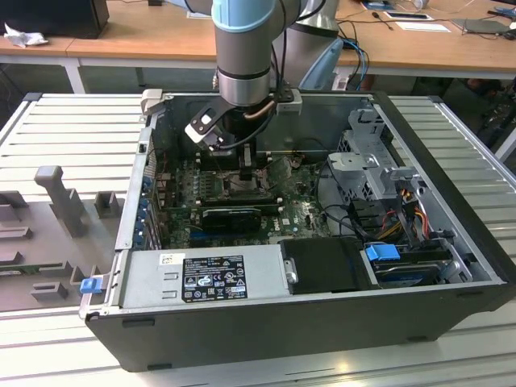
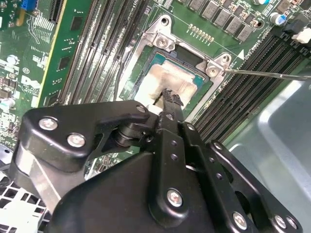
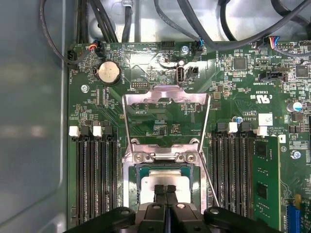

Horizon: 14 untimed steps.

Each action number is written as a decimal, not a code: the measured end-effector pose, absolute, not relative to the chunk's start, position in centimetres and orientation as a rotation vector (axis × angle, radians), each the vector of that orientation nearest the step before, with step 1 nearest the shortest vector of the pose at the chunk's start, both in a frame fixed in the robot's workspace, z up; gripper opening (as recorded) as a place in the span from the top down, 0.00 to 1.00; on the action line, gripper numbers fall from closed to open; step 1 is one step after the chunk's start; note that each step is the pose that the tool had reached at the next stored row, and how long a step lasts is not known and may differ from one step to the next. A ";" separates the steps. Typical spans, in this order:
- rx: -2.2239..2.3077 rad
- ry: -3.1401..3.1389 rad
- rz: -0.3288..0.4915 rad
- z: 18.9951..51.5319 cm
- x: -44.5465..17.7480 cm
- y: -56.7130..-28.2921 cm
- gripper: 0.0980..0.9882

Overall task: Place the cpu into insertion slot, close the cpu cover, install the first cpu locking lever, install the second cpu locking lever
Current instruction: 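Place the cpu into insertion slot, then close the cpu cover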

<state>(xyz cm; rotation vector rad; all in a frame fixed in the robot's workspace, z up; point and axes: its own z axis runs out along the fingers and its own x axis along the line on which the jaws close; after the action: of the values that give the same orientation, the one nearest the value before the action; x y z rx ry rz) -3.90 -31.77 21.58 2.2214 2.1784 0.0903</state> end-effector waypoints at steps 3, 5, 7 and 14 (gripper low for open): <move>2.222 2.178 0.090 21.8 -3.9 -31.8 0.99; 2.222 2.177 0.090 22.1 -3.9 -31.8 0.99; 2.223 2.177 0.090 22.3 -3.9 -31.8 0.99; 2.223 2.177 0.089 22.4 -3.2 -31.8 0.99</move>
<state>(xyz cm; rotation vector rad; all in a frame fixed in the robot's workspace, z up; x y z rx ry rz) -3.16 -31.85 22.40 2.2234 2.1771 0.0894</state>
